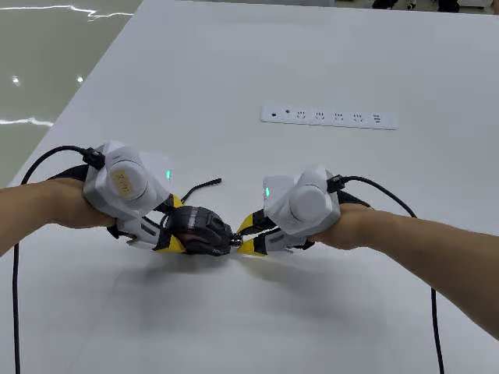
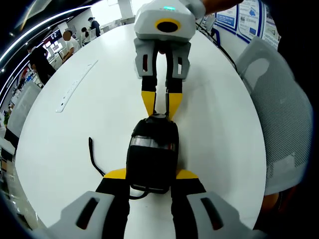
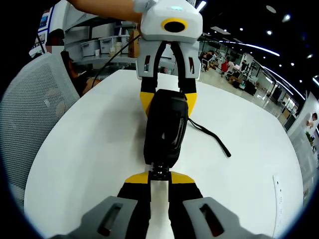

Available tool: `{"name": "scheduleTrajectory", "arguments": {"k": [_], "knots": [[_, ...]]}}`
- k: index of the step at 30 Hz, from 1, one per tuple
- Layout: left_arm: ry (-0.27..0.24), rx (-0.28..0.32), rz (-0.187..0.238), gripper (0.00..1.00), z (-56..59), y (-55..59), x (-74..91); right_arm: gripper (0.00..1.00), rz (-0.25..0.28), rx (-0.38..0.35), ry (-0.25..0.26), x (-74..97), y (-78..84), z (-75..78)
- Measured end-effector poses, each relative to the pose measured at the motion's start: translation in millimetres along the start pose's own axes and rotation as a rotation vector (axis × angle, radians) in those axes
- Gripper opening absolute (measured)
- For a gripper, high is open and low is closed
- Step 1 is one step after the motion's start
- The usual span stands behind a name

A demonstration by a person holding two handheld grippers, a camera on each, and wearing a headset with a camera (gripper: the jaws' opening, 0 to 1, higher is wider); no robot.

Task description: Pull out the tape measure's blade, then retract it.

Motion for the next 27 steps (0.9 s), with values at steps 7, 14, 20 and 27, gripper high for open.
{"name": "scheduleTrajectory", "arguments": {"k": [7, 14, 20, 27], "knots": [[-0.002, 0.004, -0.002, 0.27, 0.4, -0.1, -0.1, 0.11, -0.006, 0.0, 0.004, 2.3, 3.1, 1.3], [-0.001, 0.004, -0.005, 0.27, 0.4, -0.7, -0.3, 0.11, -0.01, -0.006, 0.005, 5.9, 7.0, 0.1], [-0.006, 0.0, -0.007, 0.27, -0.4, -0.4, -0.6, 0.11, -0.015, -0.011, 0.005, 7.3, 9.3, 0.5], [-0.005, -0.001, -0.013, 0.27, -0.2, -0.9, -0.7, 0.11, -0.013, -0.02, 0.003, 9.8, 11.8, -0.6]]}}
Point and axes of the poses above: the centre of the closed fingertips' face, and the gripper's own axes: x roughly backward along the fingers, z roughly to its right, y roughly out of its underside, the point moved 2 cm from there along x, roughly backward along the fingers, and after that the axes turned 1 degree about x, right-handed, at the moved point
